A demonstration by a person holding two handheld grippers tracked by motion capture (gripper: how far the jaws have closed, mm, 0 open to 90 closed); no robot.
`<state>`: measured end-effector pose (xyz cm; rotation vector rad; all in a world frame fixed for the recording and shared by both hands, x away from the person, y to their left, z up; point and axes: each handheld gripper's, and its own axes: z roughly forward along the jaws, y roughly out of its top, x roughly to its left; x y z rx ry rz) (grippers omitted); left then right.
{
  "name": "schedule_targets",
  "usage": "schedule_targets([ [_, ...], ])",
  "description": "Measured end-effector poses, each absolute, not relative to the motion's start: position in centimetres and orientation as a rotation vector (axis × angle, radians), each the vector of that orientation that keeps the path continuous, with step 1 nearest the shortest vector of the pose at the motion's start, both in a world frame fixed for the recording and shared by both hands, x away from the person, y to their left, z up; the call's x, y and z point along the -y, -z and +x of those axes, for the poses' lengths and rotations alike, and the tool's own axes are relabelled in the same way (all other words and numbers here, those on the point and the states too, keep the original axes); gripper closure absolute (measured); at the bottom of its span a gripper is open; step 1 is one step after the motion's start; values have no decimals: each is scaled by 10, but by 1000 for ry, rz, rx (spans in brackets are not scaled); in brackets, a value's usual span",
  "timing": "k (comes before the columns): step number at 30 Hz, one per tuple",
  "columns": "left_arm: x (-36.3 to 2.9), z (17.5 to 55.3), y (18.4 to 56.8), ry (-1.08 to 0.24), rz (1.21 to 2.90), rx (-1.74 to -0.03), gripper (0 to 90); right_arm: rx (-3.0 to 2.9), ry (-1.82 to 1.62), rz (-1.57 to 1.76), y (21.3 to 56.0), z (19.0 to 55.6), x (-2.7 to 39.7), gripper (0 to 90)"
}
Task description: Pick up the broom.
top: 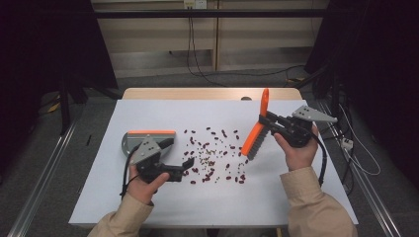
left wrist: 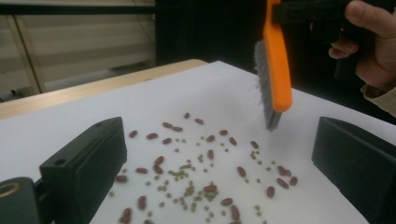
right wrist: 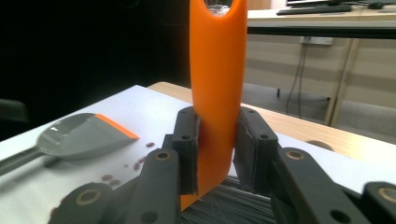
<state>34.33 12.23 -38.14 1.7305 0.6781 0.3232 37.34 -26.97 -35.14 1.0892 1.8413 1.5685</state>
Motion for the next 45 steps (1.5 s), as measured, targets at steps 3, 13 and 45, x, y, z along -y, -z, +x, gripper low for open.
schedule_targets([
  [3,-105,350,386,-294,1742,-689,30,-1850,-1587,1070,349,376,256,712],
  [13,-74,365,398,-226,1777,-679,161,-1910,-1622,1016,346,385,216,712],
  [45,-68,372,408,-332,1852,-812,708,-1976,-1591,996,355,393,153,453],
])
